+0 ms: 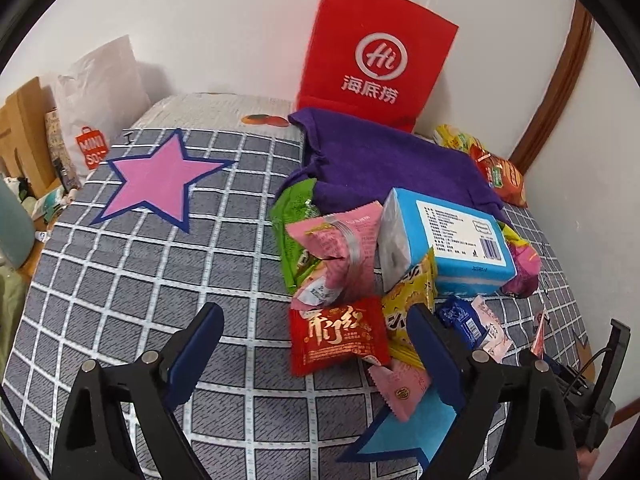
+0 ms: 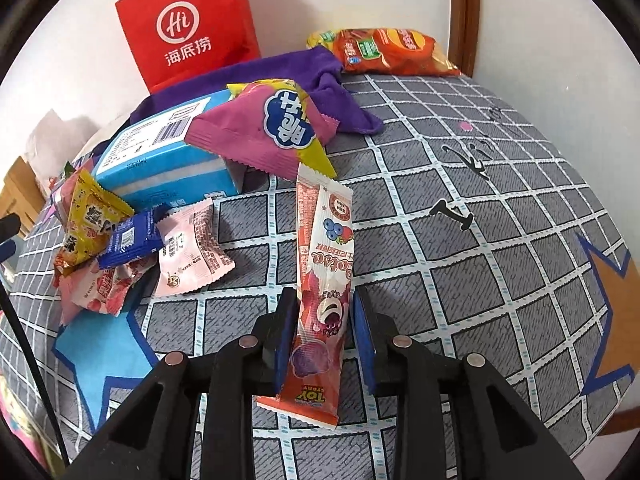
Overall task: Organize snacks
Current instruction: 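Lift the candy stick with the right tool while the left tool grasps the pink twist-wrapped candy, then carry both snacks over the purple towel and open the right tool to drop the stick, then open the left tool over the towel while the right tool grasps the pink-yellow chip bag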
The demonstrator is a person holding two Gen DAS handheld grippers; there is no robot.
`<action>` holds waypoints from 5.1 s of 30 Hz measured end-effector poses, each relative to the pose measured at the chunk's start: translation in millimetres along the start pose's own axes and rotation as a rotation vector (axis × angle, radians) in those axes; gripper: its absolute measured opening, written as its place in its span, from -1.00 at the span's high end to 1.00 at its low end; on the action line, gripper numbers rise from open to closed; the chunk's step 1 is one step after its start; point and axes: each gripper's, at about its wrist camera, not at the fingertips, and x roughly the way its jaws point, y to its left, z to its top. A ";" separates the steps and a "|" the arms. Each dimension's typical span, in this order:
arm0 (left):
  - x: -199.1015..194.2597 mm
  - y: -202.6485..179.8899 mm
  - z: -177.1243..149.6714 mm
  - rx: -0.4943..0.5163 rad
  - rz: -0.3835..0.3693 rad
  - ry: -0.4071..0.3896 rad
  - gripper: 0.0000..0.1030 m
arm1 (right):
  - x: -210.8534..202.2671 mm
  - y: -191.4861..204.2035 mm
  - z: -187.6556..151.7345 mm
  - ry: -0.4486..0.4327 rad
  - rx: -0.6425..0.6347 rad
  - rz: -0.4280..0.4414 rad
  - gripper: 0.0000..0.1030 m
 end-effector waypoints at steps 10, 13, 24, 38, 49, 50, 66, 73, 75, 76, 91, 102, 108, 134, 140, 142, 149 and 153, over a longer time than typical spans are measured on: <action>39.9 -7.2 18.6 -0.004 -0.014 0.031 -0.73 | 3.4 -5.2 2.5 -0.035 -0.021 0.011 0.48; 52.0 -9.7 25.9 0.001 -0.029 0.048 -0.71 | 5.1 -5.9 4.0 -0.037 -0.023 0.015 0.48; 80.5 -12.5 34.9 0.009 -0.022 0.102 0.11 | 8.1 -7.7 8.0 -0.038 -0.038 0.015 0.56; 20.9 -8.5 42.2 0.014 -0.056 0.002 0.32 | -36.5 14.0 14.4 -0.079 -0.063 0.060 0.61; -11.7 -11.4 72.4 0.029 -0.062 -0.059 0.32 | -80.4 26.3 76.7 -0.168 -0.068 0.092 0.61; -12.8 -12.7 77.7 0.032 -0.062 -0.060 0.32 | -80.2 27.2 86.7 -0.168 -0.066 0.098 0.61; 8.1 -45.5 148.4 0.101 -0.071 -0.085 0.32 | -47.7 50.6 209.9 -0.222 -0.132 0.147 0.61; 33.5 -54.5 172.7 0.132 -0.052 -0.073 0.32 | -16.6 57.9 246.3 -0.222 -0.153 0.169 0.61; 42.5 -53.3 179.8 0.128 -0.041 -0.066 0.32 | -2.1 61.0 258.3 -0.210 -0.164 0.184 0.61; 46.7 -52.4 182.8 0.125 -0.038 -0.060 0.32 | 2.5 62.5 262.3 -0.204 -0.168 0.184 0.61; 118.6 -52.3 216.8 0.057 -0.063 0.026 0.32 | 95.4 64.3 303.9 -0.045 -0.215 0.152 0.61; 170.9 -38.2 210.4 0.043 -0.089 0.132 0.32 | 155.0 45.7 293.4 0.133 -0.242 0.108 0.61; 184.6 -37.8 206.3 0.034 -0.137 0.155 0.32 | 173.3 48.3 288.0 0.191 -0.257 0.103 0.61; 177.7 -40.6 211.5 0.048 -0.096 0.156 -0.04 | 150.3 54.8 292.5 0.135 -0.282 0.080 0.12; 165.8 -48.4 212.5 0.062 -0.095 0.134 -0.10 | 130.3 60.3 295.3 0.085 -0.278 0.065 0.12; 159.6 -53.5 212.8 0.068 -0.100 0.117 -0.10 | 117.6 60.6 296.6 0.062 -0.273 0.062 0.12; 120.0 -76.4 210.8 0.129 -0.109 0.030 -0.16 | 57.8 48.2 285.0 -0.027 -0.215 0.076 0.12; 95.5 -85.6 209.4 0.148 -0.142 0.003 -0.29 | 30.6 28.9 259.2 -0.024 -0.175 0.082 0.01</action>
